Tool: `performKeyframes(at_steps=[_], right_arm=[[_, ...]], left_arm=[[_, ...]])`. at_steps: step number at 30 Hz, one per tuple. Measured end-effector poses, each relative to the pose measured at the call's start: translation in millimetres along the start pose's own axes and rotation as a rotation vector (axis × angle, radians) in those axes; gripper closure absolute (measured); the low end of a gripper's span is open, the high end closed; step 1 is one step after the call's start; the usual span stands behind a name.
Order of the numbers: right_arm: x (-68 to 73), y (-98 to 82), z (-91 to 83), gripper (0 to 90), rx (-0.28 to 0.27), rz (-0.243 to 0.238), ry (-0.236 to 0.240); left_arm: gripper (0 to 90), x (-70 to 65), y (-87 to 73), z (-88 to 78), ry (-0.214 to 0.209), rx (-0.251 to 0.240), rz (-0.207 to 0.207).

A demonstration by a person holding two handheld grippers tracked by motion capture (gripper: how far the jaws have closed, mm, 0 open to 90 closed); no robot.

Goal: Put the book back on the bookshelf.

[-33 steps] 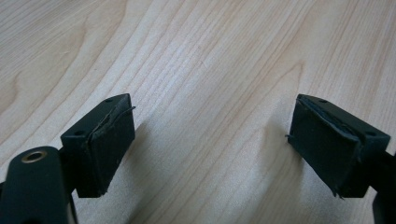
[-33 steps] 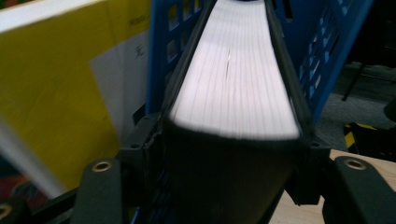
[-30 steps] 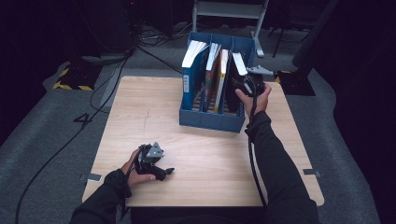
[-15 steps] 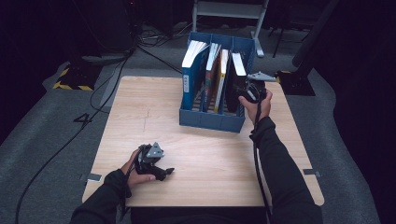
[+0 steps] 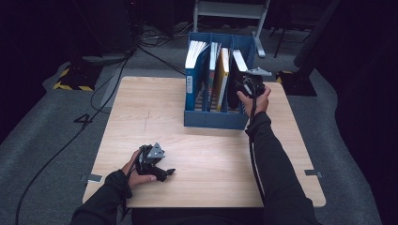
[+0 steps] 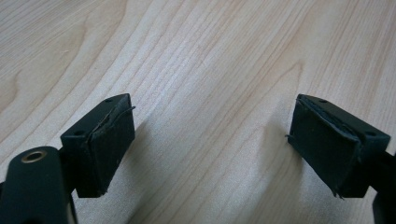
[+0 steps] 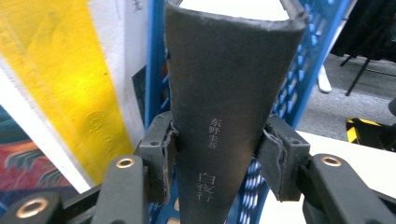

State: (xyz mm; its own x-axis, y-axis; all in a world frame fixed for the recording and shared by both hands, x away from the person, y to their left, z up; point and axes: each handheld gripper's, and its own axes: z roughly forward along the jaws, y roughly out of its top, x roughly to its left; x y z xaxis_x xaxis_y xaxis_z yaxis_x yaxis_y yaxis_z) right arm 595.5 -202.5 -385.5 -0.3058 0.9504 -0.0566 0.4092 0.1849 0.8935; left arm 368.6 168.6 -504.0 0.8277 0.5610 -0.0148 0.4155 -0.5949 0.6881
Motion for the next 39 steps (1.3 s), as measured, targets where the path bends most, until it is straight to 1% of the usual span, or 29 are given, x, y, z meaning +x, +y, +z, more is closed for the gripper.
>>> performKeyframes(at_steps=[4,8,12,18,19,20,21,24,26,27,29,31,34,38,39], right_arm=[[0.3,2.1,2.5,50.9,0.010,-0.009,-0.007],[0.9,2.2,2.6,50.5,0.013,-0.007,-0.007],[1.3,2.2,1.1,50.2,0.020,0.001,0.002],[1.0,2.4,-2.4,49.2,0.034,-0.005,0.016],[1.2,2.7,-3.7,46.9,0.061,-0.020,0.027],[1.2,2.7,-3.7,46.9,0.061,-0.020,0.027],[1.1,2.6,-4.6,46.3,0.071,-0.034,0.029],[-1.3,2.6,-10.6,45.4,0.070,-0.036,0.055],[-1.8,3.7,-13.9,43.4,0.083,-0.053,0.071],[-1.8,3.7,-13.9,43.4,0.083,-0.053,0.071],[-1.1,4.8,-17.9,43.1,0.094,-0.090,0.069],[-1.5,4.9,-20.4,41.6,0.110,-0.112,0.078],[-4.3,5.4,-24.5,39.1,0.128,-0.118,0.086],[-6.9,6.7,-29.7,37.0,0.144,-0.147,0.082],[-6.9,6.7,-29.7,37.0,0.144,-0.147,0.082]], left_arm=[[14.6,-0.1,-0.1,-0.1,0.001,0.000,-0.001],[14.6,-0.2,-0.1,-0.1,0.001,0.000,-0.001],[14.6,-0.1,-0.1,0.0,0.000,0.000,0.000],[14.6,-0.2,-0.2,-0.1,0.001,0.000,-0.001],[14.6,-0.3,-0.2,-0.1,0.002,0.000,-0.001],[14.6,-0.4,-0.2,-0.1,0.001,0.000,-0.002],[14.7,-0.5,-0.3,-0.1,0.002,-0.001,-0.003],[14.7,-0.5,-0.3,-0.2,0.003,0.000,-0.002],[14.7,-0.6,-0.3,-0.2,0.004,-0.001,-0.003],[14.7,-0.6,-0.3,-0.2,0.004,-0.001,-0.003],[14.6,-0.7,-0.4,-0.3,0.005,0.001,-0.005],[14.6,-0.8,-0.4,-0.3,0.005,0.000,-0.005],[14.6,-0.8,-0.4,-0.3,0.006,0.000,-0.005],[14.6,-0.9,-0.4,-0.3,0.006,0.000,-0.006],[14.6,-0.9,-0.4,-0.3,0.007,0.000,-0.006]])
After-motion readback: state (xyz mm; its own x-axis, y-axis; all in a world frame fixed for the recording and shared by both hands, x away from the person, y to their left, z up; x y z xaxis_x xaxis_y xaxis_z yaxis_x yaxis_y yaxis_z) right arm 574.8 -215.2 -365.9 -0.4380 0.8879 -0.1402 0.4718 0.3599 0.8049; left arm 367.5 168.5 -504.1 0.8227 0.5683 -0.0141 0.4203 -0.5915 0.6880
